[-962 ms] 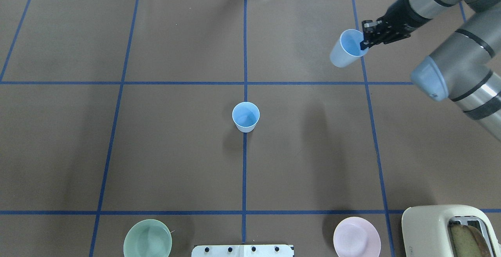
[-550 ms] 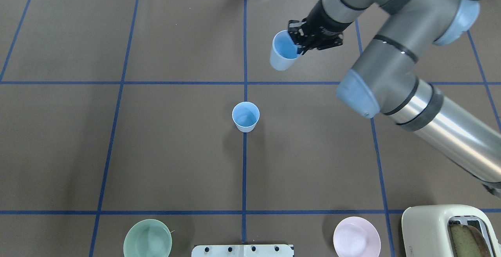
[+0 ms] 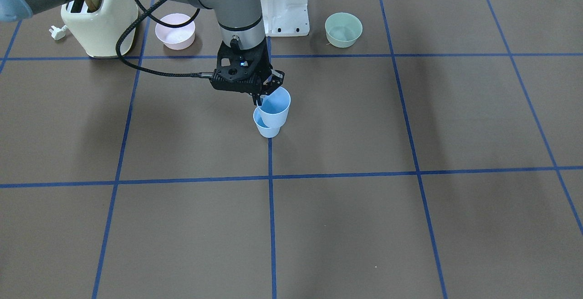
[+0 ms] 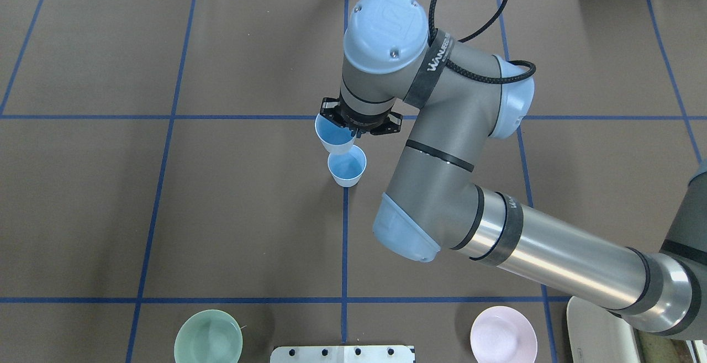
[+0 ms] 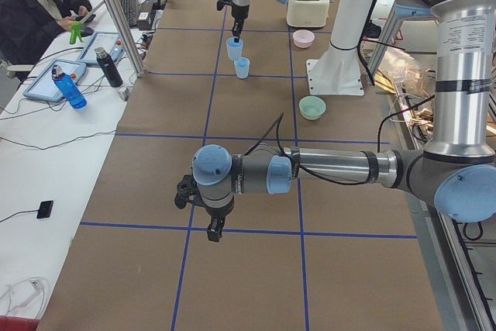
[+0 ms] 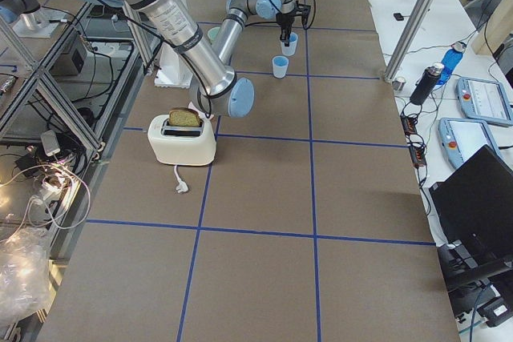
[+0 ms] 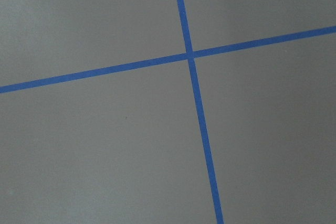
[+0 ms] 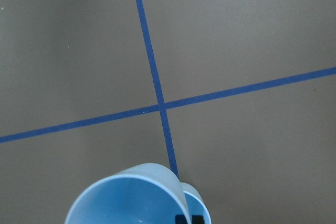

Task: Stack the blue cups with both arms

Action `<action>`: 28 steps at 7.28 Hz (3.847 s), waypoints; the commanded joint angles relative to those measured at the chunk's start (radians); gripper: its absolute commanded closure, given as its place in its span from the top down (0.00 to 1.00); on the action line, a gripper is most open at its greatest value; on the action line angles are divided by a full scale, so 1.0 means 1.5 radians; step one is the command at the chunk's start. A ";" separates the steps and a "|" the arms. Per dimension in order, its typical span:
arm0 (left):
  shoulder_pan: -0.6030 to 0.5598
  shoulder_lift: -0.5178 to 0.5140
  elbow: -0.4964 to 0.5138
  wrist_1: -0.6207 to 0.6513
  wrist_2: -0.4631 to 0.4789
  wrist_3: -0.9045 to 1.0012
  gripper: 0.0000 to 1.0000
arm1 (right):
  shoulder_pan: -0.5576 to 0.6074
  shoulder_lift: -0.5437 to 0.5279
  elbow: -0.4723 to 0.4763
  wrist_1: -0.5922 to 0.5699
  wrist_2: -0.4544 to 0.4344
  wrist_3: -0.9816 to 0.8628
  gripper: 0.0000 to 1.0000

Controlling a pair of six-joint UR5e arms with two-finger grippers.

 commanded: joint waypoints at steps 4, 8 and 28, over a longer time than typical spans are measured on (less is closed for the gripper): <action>0.000 0.001 -0.001 -0.002 0.001 0.000 0.98 | -0.045 -0.032 -0.011 0.001 -0.018 0.004 0.00; 0.001 0.001 -0.001 -0.002 0.002 0.000 0.98 | -0.055 -0.044 -0.019 0.047 -0.033 -0.001 0.99; 0.001 0.023 0.000 -0.001 0.006 0.006 0.98 | 0.678 -0.537 -0.110 0.060 0.266 -1.014 1.00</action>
